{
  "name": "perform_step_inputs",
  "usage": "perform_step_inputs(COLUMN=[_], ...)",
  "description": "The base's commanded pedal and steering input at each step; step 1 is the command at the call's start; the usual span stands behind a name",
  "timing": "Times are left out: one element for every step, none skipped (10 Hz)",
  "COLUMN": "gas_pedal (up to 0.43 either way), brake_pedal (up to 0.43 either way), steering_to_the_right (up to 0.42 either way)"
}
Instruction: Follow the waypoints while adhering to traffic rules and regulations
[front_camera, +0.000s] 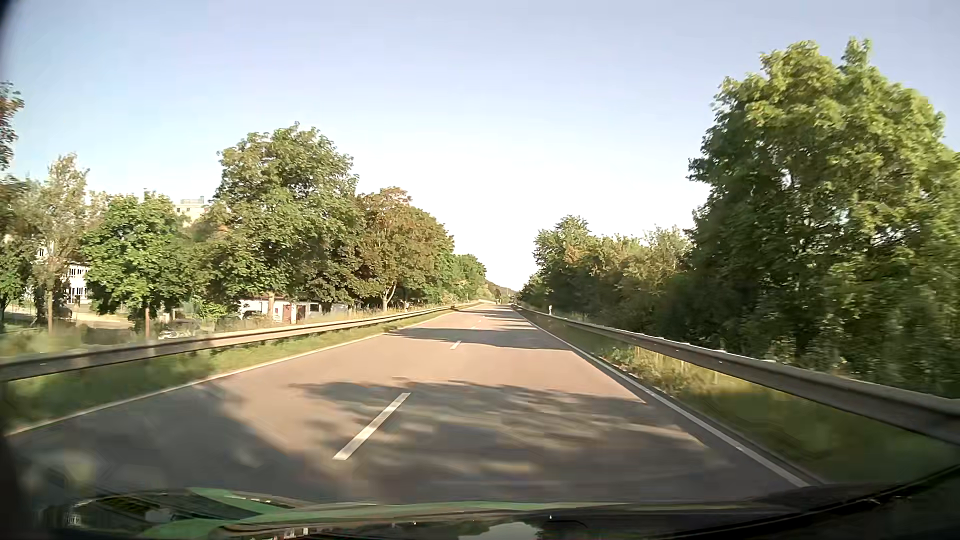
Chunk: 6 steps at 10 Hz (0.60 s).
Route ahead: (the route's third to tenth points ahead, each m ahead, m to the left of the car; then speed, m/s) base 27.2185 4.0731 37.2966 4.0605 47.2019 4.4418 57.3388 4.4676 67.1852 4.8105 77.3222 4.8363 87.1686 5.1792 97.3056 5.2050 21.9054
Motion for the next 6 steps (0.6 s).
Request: perform_step_inputs(gas_pedal=[0.228,0.220,0.209,0.209,0.197,0.157], brake_pedal=[0.000,0.000,0.000,0.000,0.000,0.000], steering_to_the_right=[-0.008,-0.006,-0.005,-0.005,-0.005,-0.005])
